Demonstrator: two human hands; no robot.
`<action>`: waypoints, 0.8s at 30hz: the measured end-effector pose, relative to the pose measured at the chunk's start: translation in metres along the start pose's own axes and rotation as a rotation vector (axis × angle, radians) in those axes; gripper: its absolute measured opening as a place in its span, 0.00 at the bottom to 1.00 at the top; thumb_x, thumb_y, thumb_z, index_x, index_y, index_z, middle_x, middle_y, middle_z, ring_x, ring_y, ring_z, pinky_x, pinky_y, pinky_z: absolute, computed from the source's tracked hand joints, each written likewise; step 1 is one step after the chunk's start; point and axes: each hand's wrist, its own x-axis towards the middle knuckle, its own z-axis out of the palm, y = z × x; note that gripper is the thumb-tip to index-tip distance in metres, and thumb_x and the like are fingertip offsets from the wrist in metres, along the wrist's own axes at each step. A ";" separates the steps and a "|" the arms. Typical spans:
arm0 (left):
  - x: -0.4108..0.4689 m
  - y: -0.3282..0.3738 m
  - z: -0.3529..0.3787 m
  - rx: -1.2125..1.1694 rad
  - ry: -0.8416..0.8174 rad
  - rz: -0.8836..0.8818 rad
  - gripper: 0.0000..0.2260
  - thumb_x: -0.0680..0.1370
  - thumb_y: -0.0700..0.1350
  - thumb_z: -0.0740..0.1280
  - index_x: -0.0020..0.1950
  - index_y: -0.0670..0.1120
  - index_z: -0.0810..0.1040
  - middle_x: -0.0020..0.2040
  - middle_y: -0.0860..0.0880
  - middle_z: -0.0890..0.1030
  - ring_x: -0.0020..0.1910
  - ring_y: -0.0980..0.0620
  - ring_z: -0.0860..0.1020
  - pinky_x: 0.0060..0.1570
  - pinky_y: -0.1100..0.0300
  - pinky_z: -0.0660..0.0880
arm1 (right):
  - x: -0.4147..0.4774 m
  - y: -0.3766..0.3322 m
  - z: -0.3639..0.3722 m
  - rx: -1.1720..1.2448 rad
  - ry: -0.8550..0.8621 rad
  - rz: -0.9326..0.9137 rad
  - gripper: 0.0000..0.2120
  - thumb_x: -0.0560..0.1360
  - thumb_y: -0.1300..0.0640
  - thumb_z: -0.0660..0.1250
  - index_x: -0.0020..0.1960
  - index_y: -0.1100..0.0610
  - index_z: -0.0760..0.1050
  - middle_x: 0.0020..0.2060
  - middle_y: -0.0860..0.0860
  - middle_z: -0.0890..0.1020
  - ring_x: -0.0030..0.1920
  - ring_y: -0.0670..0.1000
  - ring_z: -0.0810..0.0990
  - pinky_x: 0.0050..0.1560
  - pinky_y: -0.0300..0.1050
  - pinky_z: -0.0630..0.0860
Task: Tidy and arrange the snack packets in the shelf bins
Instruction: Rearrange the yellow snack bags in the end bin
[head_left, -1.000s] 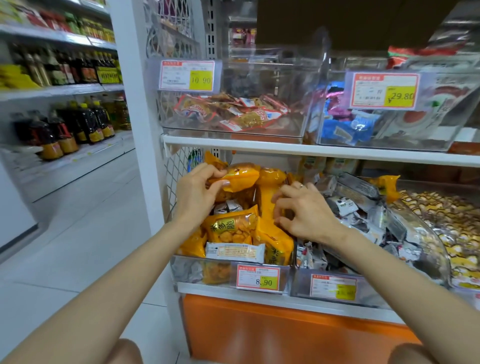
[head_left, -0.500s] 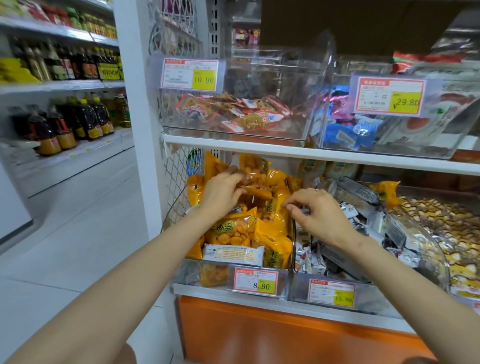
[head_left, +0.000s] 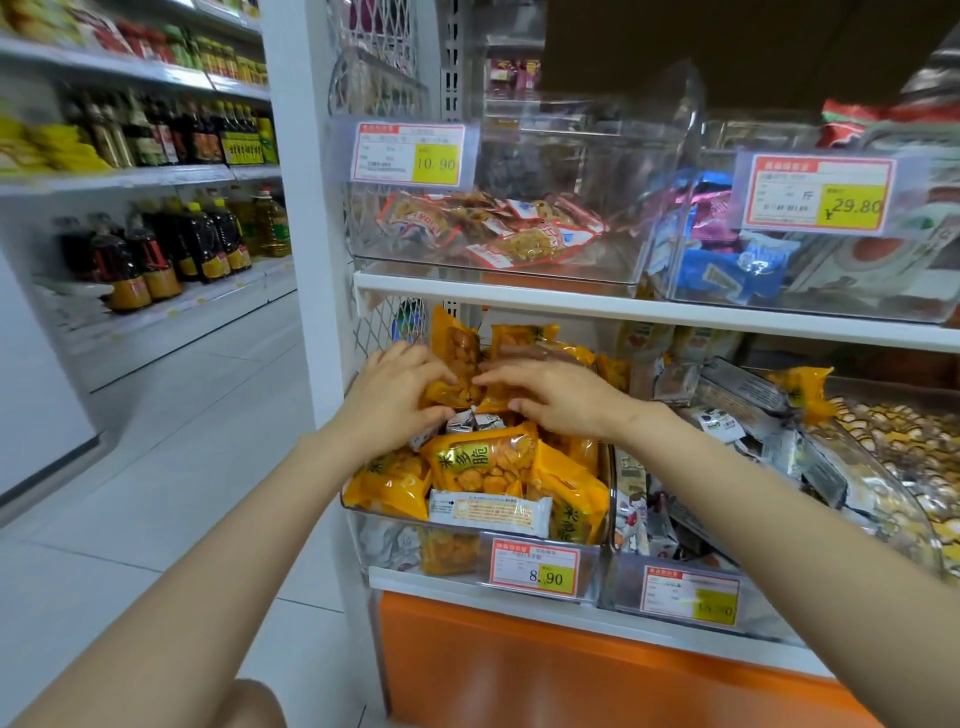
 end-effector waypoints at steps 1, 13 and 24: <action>-0.005 -0.002 0.000 0.008 -0.008 -0.001 0.18 0.74 0.55 0.68 0.62 0.54 0.75 0.63 0.53 0.72 0.65 0.52 0.64 0.61 0.59 0.57 | 0.006 0.000 0.003 -0.034 -0.033 0.004 0.22 0.79 0.54 0.60 0.72 0.44 0.64 0.72 0.47 0.67 0.75 0.48 0.55 0.75 0.52 0.47; -0.013 -0.004 0.012 0.071 -0.109 -0.001 0.21 0.75 0.56 0.67 0.66 0.52 0.71 0.70 0.54 0.68 0.69 0.53 0.60 0.64 0.59 0.57 | 0.023 0.000 0.009 -0.213 -0.025 0.040 0.16 0.72 0.42 0.67 0.58 0.44 0.78 0.57 0.46 0.75 0.66 0.52 0.63 0.74 0.51 0.47; -0.002 0.004 0.017 0.018 0.004 -0.026 0.16 0.74 0.53 0.68 0.60 0.51 0.77 0.54 0.50 0.68 0.58 0.50 0.65 0.54 0.60 0.60 | 0.037 -0.006 0.013 -0.263 -0.073 0.096 0.16 0.70 0.43 0.69 0.56 0.44 0.77 0.55 0.47 0.74 0.64 0.53 0.64 0.63 0.51 0.58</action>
